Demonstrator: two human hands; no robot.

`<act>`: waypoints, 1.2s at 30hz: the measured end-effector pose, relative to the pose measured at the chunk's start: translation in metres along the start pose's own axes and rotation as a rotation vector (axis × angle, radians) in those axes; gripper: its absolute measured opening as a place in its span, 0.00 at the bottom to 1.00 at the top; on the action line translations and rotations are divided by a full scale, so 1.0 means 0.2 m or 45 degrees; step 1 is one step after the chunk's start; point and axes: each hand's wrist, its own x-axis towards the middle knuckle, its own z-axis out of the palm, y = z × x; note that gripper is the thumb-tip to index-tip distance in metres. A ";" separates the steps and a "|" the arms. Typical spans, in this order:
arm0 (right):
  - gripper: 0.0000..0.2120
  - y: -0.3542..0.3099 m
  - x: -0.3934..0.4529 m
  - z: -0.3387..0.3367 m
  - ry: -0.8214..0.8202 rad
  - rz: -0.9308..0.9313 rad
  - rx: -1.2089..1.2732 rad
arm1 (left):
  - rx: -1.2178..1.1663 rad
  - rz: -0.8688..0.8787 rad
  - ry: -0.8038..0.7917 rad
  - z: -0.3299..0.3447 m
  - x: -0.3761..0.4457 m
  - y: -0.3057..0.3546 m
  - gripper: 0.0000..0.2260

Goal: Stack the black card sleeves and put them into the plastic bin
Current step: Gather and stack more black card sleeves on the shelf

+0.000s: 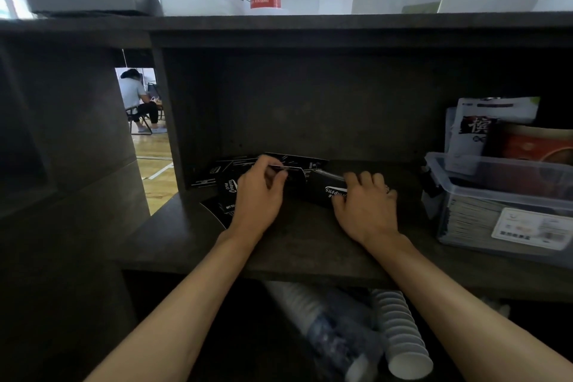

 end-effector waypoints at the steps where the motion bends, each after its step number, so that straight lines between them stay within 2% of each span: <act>1: 0.23 0.00 0.00 0.00 -0.001 0.002 0.000 | 0.024 0.042 0.024 0.00 0.00 0.00 0.04; 3: 0.23 0.00 0.00 -0.01 -0.004 -0.001 0.005 | 0.067 0.093 0.052 -0.01 0.00 0.01 0.04; 6: 0.23 0.00 0.00 -0.01 -0.015 0.001 0.011 | -0.059 0.099 0.042 -0.05 0.01 0.05 0.01; 9: 0.24 0.00 0.00 0.00 -0.025 0.005 0.020 | -0.146 0.189 -0.013 -0.09 0.03 0.10 0.05; 14: 0.23 0.00 0.01 0.00 -0.023 0.022 0.088 | 0.301 0.422 -0.141 -0.10 0.09 0.17 0.20; 16: 0.23 0.01 0.01 -0.01 -0.019 0.008 0.138 | 0.524 0.481 -0.334 -0.04 0.10 0.18 0.28; 19: 0.23 0.02 0.01 -0.01 -0.020 -0.020 0.190 | 0.585 0.402 -0.637 0.08 0.05 0.13 0.35; 21: 0.23 0.02 0.01 -0.01 -0.022 -0.039 0.187 | 0.609 0.389 -0.591 0.13 0.03 0.08 0.34; 23: 0.23 0.02 0.01 -0.01 -0.013 -0.046 0.199 | 0.758 0.373 -0.385 0.15 0.03 0.04 0.34; 25: 0.24 0.02 0.01 -0.01 -0.006 -0.060 0.221 | 0.952 0.162 -0.208 0.15 0.03 0.01 0.40; 26: 0.24 0.02 0.01 -0.01 0.000 -0.073 0.228 | 0.966 0.010 -0.192 0.14 0.02 0.00 0.44; 28: 0.25 0.01 0.00 -0.01 0.004 -0.111 0.231 | 0.750 -0.212 -0.227 0.13 0.02 -0.02 0.47; 30: 0.25 0.00 0.00 0.00 -0.018 -0.168 0.233 | 0.496 -0.166 -0.286 0.15 0.01 -0.01 0.45; 32: 0.24 -0.01 0.00 -0.01 -0.047 -0.225 0.253 | 0.392 0.009 -0.372 0.18 0.00 0.03 0.40; 33: 0.24 -0.02 0.00 -0.01 -0.056 -0.238 0.266 | 0.393 0.094 -0.382 0.19 -0.01 0.05 0.38; 36: 0.23 -0.02 0.00 -0.02 -0.061 -0.237 0.291 | 0.561 0.226 -0.219 0.19 -0.01 0.06 0.33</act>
